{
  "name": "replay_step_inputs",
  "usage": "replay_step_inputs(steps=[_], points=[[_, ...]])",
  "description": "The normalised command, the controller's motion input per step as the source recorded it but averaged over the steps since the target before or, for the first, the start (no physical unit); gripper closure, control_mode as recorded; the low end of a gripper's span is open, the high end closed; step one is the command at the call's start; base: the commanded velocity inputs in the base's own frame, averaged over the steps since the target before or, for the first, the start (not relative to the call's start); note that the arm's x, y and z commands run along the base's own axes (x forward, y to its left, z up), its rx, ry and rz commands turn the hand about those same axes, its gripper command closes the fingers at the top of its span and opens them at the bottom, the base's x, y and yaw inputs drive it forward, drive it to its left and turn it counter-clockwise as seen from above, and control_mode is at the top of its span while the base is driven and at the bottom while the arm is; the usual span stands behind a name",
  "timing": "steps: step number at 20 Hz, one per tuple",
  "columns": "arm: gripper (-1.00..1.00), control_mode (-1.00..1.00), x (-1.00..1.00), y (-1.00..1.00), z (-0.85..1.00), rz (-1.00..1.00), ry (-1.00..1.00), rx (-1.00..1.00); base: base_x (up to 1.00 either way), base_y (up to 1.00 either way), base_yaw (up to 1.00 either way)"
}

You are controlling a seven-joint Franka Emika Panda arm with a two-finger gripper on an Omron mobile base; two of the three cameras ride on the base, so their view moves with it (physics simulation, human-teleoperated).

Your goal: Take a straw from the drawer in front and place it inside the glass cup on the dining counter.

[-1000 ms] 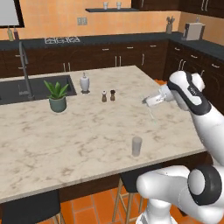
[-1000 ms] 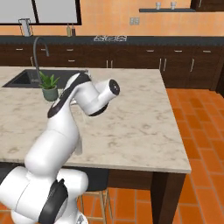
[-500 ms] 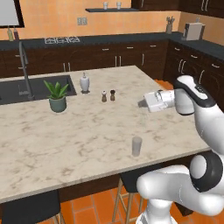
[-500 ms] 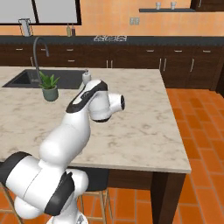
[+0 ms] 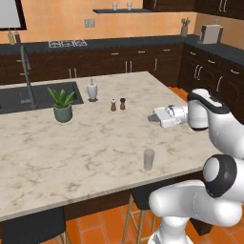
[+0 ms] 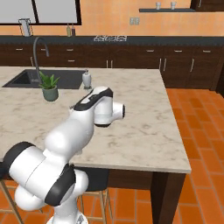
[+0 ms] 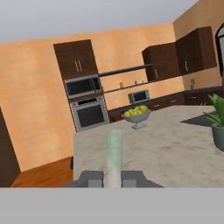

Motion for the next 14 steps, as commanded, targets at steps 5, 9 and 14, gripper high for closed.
replay_step_inputs(steps=[5,9,14], points=[[1.0,-1.0,0.0,0.0,-0.2,0.02,0.01,0.0,0.0,0.0,0.0],[1.0,-1.0,0.0,0.0,-0.15,0.02,0.0,0.0,0.0,0.0,0.0],[1.0,-1.0,0.0,0.0,-0.14,0.02,0.0,0.01,0.0,0.0,0.0]])
